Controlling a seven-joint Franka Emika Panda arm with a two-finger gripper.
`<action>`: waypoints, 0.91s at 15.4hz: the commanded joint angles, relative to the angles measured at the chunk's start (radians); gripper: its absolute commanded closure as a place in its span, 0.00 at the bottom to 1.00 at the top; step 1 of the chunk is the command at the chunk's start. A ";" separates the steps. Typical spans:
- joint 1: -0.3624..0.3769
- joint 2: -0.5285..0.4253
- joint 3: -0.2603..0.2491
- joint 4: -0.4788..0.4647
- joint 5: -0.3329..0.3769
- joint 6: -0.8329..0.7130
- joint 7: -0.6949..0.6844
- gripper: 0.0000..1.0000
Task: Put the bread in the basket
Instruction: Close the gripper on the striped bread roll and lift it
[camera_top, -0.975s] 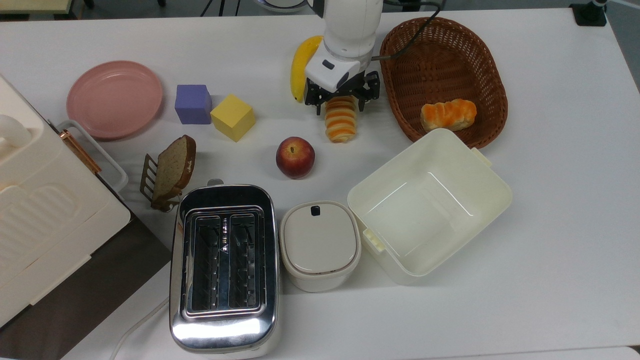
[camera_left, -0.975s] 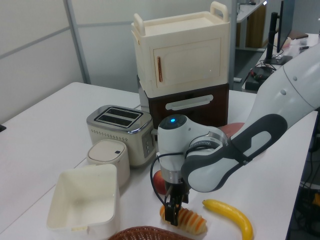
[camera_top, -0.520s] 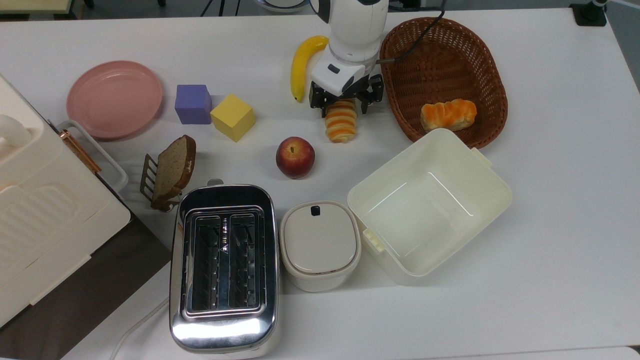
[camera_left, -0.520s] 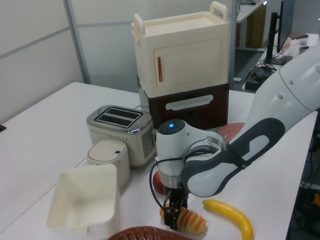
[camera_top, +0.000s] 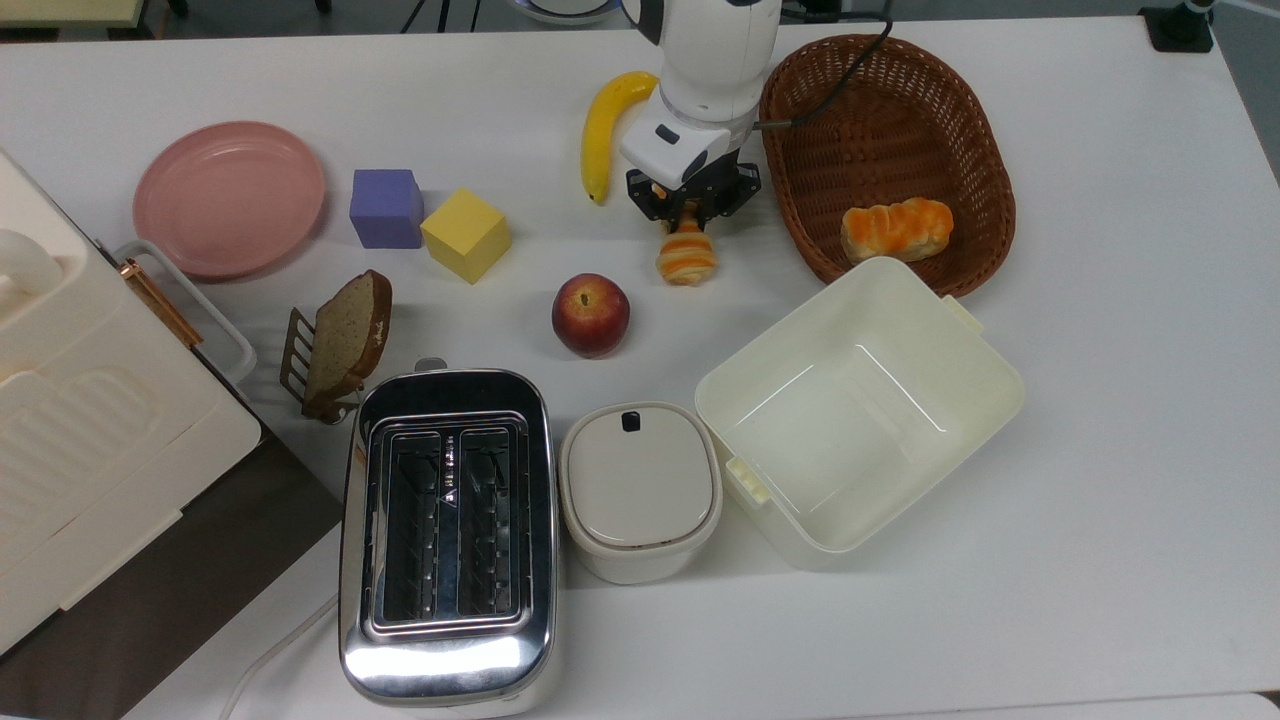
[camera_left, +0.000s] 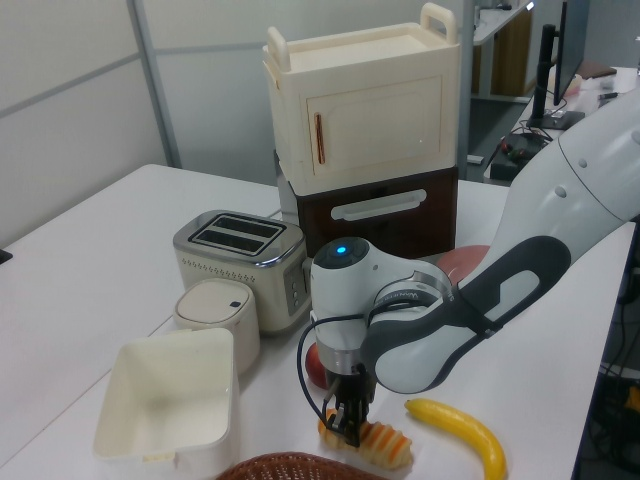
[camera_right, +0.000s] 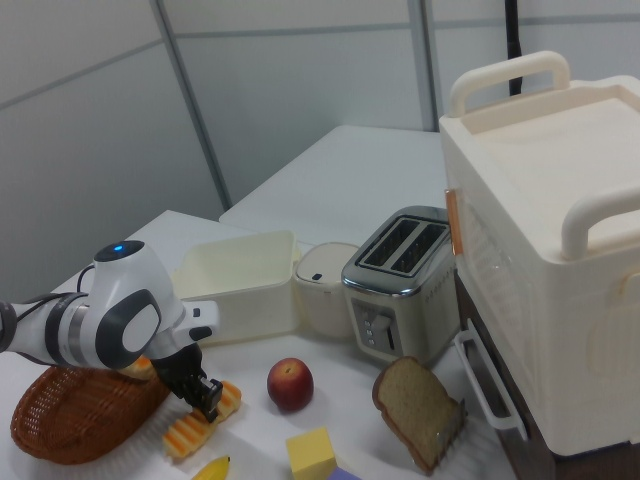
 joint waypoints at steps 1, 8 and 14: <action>0.017 -0.006 -0.012 -0.007 -0.019 0.025 0.030 0.84; 0.003 -0.107 -0.014 0.026 -0.018 -0.047 0.050 0.84; 0.014 -0.161 -0.012 0.065 -0.019 -0.102 0.053 0.84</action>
